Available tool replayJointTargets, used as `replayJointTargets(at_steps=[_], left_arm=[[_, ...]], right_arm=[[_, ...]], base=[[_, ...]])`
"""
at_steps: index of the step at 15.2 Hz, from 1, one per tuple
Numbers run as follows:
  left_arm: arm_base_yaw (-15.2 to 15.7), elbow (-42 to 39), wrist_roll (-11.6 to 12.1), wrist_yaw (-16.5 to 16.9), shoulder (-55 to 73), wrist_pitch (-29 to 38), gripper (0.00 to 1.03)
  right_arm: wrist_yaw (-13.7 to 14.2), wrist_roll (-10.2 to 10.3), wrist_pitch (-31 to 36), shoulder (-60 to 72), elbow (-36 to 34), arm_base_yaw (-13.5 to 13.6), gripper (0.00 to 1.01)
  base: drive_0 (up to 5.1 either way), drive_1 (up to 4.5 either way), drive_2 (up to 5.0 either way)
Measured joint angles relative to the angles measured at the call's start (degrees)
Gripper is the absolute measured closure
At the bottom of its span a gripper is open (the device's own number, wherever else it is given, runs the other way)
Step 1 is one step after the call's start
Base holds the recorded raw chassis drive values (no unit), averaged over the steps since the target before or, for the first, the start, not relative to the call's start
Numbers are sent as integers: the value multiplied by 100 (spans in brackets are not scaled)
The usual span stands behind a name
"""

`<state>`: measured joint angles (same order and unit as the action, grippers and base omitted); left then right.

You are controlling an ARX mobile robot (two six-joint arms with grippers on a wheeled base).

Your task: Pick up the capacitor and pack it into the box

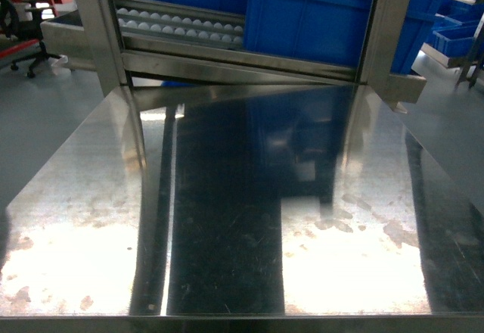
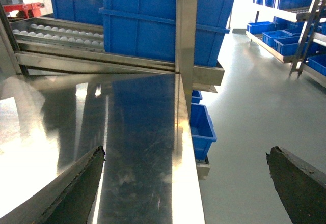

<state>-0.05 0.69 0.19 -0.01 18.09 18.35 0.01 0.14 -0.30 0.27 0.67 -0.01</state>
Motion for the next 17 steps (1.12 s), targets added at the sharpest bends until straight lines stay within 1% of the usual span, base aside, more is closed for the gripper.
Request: replayJointTargets(at_steps=[2,7,8,9,10,11,17], left_arm=[[0,0,0,0,-245,-304,60],[0,0,0,0,-787,-817,60],[0,11,0,-7,-1019,-1134,60],[0,4,0,9,-1611,-1937,60],[0,9,2,9,-1768,-1740,60],[0,2,0,-11,-1773,-1886,60],[0,4,0,0,-1773,-1871,60]], right_arm=[[0,0,0,0,0,0,3],[0,0,0,0,0,0,3],[0,0,0,0,0,0,3],[2,0,-2,0,0,0,3],[2,0,0,0,0,0,3],[2,2,4,0,0,0,3],[2,0,0,0,0,0,3]], base=[[0,0,0],[0,0,0],[0,0,0],[0,0,0],[0,0,0],[0,0,0],[0,0,0]])
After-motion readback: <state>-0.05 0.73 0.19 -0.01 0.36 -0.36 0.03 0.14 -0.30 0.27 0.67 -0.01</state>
